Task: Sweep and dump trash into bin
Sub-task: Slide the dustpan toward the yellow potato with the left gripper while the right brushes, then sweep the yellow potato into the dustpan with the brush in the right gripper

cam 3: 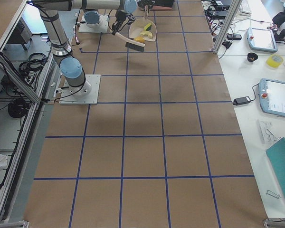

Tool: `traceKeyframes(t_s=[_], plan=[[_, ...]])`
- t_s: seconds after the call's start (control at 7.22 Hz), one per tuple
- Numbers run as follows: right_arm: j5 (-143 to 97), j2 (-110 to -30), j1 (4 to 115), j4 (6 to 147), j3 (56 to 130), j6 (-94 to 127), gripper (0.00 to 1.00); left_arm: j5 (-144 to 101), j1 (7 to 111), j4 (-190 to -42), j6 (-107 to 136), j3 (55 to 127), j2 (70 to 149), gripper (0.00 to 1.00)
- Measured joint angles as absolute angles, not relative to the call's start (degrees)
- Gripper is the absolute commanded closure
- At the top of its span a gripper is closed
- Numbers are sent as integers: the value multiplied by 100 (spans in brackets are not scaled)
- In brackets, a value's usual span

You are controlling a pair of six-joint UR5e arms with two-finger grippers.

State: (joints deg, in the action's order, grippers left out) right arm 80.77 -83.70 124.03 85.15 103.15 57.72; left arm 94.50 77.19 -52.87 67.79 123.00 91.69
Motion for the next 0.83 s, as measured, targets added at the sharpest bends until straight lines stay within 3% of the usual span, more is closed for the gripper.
traceKeyframes(t_s=[0.83], plan=[[7628,-8103,12579,9124,10327,5797,100,9448,7713,-4355,6823,12765,9198,100]])
